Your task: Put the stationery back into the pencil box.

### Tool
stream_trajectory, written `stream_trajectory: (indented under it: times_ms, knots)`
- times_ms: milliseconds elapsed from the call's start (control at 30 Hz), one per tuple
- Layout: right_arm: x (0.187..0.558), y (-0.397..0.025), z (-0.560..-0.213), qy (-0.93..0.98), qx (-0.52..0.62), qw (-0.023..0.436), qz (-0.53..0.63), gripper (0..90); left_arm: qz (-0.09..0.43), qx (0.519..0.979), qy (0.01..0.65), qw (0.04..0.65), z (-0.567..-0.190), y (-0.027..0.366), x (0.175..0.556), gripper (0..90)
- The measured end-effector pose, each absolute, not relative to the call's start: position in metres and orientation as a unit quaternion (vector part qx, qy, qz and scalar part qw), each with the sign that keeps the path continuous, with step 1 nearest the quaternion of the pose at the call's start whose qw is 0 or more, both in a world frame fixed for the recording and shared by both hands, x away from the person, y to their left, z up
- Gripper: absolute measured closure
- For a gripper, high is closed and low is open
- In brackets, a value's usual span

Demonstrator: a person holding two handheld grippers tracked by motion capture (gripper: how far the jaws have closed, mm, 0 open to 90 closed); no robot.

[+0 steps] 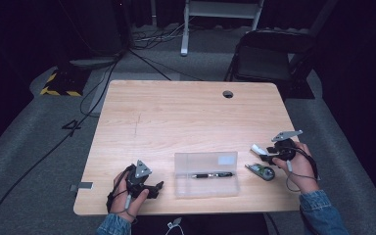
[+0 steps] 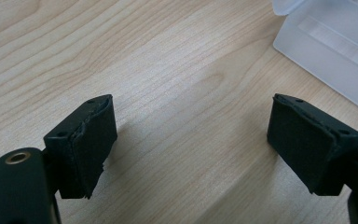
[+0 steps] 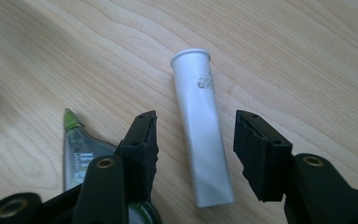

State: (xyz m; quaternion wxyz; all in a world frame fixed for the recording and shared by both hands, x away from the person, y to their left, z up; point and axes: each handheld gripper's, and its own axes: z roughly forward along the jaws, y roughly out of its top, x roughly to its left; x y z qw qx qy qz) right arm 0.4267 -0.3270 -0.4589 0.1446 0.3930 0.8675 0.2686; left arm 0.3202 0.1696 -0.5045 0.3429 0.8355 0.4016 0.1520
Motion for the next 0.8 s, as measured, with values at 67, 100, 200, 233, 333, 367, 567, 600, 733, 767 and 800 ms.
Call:
stream_trajectory:
  times_ms: [67,100,200,233,333,367,567,600,733,767,800]
  knots:
    - [0.422,-0.325,-0.453,0.868,0.392,0.143,0.271,50.5,0.152,0.836,0.402,0.343,-0.504,0.170,0.320,16.2]
    - [0.419,-0.323,-0.450,0.869,0.389,0.140,0.272,51.3,0.152,0.836,0.401,0.343,-0.504,0.170,0.320,16.1]
    - [0.412,-0.317,-0.445,0.876,0.378,0.125,0.274,51.5,0.153,0.837,0.400,0.342,-0.504,0.170,0.320,16.2]
    - [0.411,-0.315,-0.445,0.878,0.374,0.120,0.273,51.2,0.152,0.836,0.402,0.343,-0.504,0.170,0.320,16.1]
    - [0.409,-0.311,-0.446,0.883,0.368,0.108,0.269,50.8,0.151,0.836,0.401,0.343,-0.504,0.170,0.320,15.9]
    - [0.408,-0.310,-0.447,0.885,0.366,0.105,0.268,50.4,0.151,0.836,0.401,0.343,-0.504,0.170,0.320,15.9]
    - [0.406,-0.304,-0.456,0.894,0.360,0.078,0.255,47.5,0.151,0.836,0.401,0.343,-0.504,0.170,0.320,15.9]
    - [0.406,-0.303,-0.457,0.896,0.357,0.076,0.252,46.8,0.150,0.837,0.400,0.342,-0.504,0.170,0.320,15.9]
    - [0.405,-0.300,-0.461,0.902,0.353,0.065,0.239,43.9,0.150,0.837,0.400,0.342,-0.504,0.170,0.320,15.9]
    - [0.405,-0.300,-0.461,0.902,0.353,0.065,0.239,43.9,0.150,0.837,0.400,0.342,-0.504,0.170,0.320,15.9]
    - [0.405,-0.300,-0.462,0.904,0.352,0.062,0.235,43.2,0.149,0.837,0.400,0.342,-0.504,0.170,0.320,15.9]
